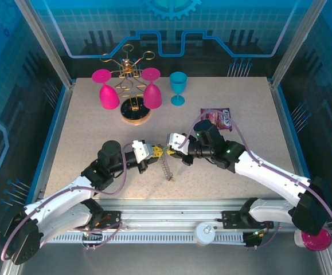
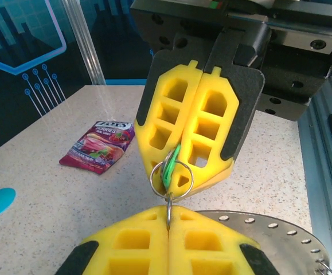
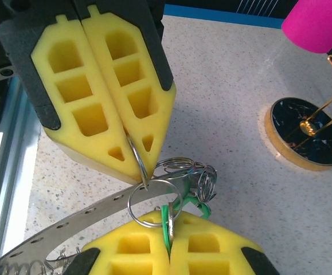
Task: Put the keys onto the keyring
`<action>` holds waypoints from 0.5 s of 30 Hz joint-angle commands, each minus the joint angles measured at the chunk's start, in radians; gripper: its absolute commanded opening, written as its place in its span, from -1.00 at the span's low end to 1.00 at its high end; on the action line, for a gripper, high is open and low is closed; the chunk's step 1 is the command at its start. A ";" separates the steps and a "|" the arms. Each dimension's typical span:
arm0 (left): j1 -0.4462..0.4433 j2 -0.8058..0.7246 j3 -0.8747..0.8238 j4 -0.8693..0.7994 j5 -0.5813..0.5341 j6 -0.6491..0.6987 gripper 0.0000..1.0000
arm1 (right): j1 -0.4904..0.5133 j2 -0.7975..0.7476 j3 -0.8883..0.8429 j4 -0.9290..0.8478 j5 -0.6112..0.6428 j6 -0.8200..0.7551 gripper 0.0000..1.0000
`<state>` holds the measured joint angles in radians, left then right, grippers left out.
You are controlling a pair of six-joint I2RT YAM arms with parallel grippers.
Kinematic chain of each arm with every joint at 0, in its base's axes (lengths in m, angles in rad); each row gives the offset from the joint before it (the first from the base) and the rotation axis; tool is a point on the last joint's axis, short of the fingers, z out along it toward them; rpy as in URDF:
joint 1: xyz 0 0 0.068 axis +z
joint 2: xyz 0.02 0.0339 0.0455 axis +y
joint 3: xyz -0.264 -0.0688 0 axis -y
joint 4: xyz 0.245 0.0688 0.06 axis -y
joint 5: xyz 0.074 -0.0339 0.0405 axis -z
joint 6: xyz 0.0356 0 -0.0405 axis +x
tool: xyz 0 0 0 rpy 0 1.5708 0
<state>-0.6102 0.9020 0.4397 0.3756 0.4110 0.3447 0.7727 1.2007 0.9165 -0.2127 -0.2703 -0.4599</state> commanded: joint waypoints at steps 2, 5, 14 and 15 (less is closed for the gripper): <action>0.001 -0.004 0.035 -0.076 -0.039 0.037 -1.00 | 0.008 0.002 0.066 -0.099 0.105 -0.071 -1.00; 0.001 0.012 0.043 -0.095 -0.050 0.043 -1.00 | 0.026 0.017 0.097 -0.127 0.126 -0.094 -1.00; 0.000 0.035 0.035 -0.075 -0.069 0.055 -0.47 | 0.070 0.052 0.174 -0.184 0.186 -0.126 -1.00; 0.001 0.031 0.030 -0.070 -0.078 0.053 -0.33 | 0.071 0.055 0.179 -0.189 0.191 -0.128 -1.00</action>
<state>-0.6117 0.9360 0.4622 0.3138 0.3676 0.3832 0.8326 1.2526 1.0428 -0.3805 -0.1177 -0.5678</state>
